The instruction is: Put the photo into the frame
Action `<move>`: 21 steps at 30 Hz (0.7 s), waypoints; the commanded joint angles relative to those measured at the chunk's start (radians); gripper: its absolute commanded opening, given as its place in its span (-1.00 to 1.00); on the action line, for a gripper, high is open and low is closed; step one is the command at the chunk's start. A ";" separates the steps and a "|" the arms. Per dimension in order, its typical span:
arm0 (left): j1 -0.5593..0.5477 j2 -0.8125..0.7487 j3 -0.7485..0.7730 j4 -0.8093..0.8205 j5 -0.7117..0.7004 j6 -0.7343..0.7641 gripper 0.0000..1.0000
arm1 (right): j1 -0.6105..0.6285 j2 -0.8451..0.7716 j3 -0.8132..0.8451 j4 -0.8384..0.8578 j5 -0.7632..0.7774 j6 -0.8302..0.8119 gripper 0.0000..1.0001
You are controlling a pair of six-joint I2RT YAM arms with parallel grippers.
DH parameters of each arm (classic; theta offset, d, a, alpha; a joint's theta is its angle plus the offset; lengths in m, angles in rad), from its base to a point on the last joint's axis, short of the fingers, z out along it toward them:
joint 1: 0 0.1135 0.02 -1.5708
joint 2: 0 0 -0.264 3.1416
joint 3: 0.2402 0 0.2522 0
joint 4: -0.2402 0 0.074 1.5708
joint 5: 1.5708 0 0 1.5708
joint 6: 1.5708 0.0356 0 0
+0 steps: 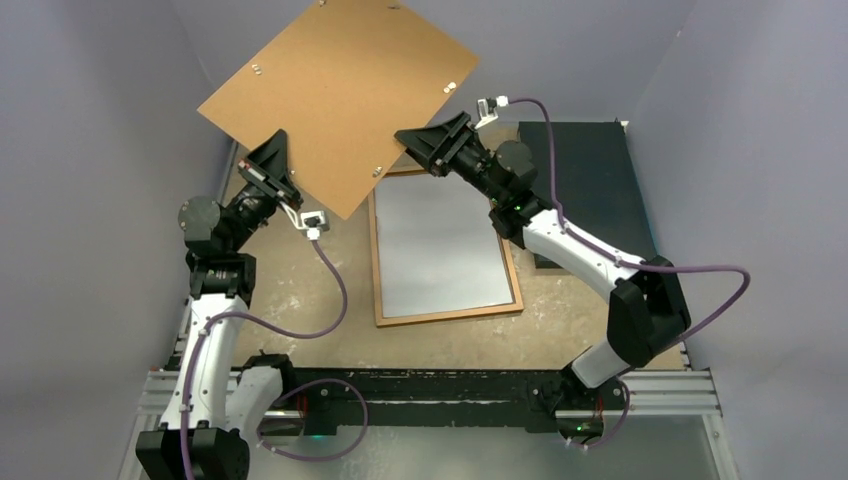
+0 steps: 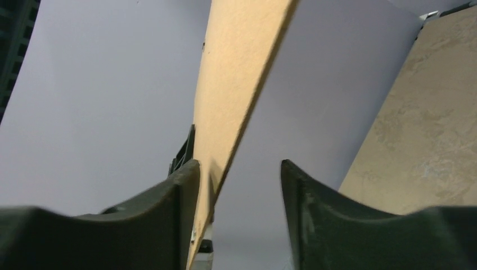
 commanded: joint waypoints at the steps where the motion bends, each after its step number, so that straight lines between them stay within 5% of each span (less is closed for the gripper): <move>1: -0.004 -0.041 0.005 0.077 0.008 -0.006 -1.00 | 0.003 0.045 0.074 0.112 0.046 0.041 -0.02; 5: -0.007 -0.051 -0.030 0.061 0.026 0.022 -1.00 | 0.008 0.093 0.102 0.173 0.066 0.066 -0.51; 11: -0.020 -0.073 -0.062 -0.076 0.054 0.071 -1.00 | 0.008 0.097 0.060 0.225 0.097 0.060 -0.92; 12: -0.022 -0.070 -0.050 -0.138 0.047 0.072 -0.88 | 0.004 0.092 0.053 0.223 0.100 0.050 -1.00; 13: -0.023 -0.067 -0.026 -0.225 0.037 0.058 -0.48 | -0.005 0.086 0.051 0.210 0.100 0.035 -1.00; 14: -0.023 -0.058 0.004 -0.300 0.025 0.027 0.13 | -0.020 0.081 0.050 0.192 0.089 0.020 -1.00; 15: -0.024 -0.048 0.042 -0.367 0.009 -0.037 0.48 | -0.038 0.076 0.050 0.170 0.074 0.006 -1.00; 21: -0.024 0.038 0.192 -0.638 -0.092 -0.460 0.80 | -0.214 0.096 0.131 -0.058 -0.214 -0.058 -1.00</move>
